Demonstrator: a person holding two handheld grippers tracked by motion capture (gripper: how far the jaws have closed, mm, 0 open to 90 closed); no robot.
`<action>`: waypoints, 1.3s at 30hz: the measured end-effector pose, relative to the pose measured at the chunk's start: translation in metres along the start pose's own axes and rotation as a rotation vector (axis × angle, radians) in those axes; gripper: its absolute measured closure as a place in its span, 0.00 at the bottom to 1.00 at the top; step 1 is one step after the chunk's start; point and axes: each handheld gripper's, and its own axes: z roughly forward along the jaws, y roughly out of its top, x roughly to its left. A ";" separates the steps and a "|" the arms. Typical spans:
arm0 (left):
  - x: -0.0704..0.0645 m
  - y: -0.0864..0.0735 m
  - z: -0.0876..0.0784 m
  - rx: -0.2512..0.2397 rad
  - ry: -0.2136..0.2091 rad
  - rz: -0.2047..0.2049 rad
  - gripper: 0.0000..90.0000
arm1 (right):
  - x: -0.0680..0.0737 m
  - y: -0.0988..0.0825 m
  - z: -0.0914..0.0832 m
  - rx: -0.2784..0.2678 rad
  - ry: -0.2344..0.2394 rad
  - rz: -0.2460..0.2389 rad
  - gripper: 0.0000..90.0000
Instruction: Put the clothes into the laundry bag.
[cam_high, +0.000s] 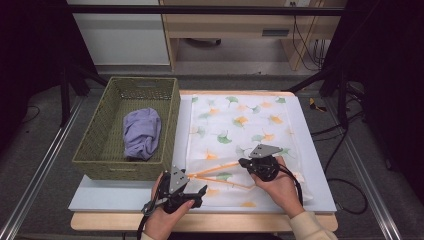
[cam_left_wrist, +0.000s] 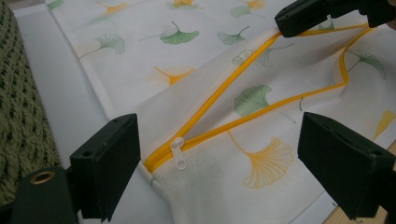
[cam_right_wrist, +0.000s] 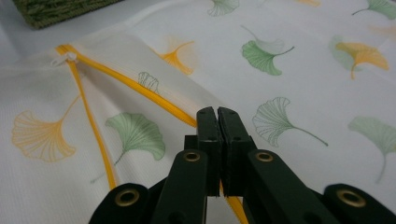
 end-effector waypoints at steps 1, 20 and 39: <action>0.000 0.000 0.000 0.000 0.000 0.000 0.14 | 0.000 0.000 0.000 0.000 0.000 0.000 0.99; 0.020 0.060 -0.015 0.011 -0.016 0.005 0.07 | -0.006 0.002 -0.015 -0.089 0.022 0.082 0.99; 0.048 0.084 -0.030 0.119 0.032 0.064 0.06 | -0.005 0.002 -0.018 -0.096 0.027 0.077 0.99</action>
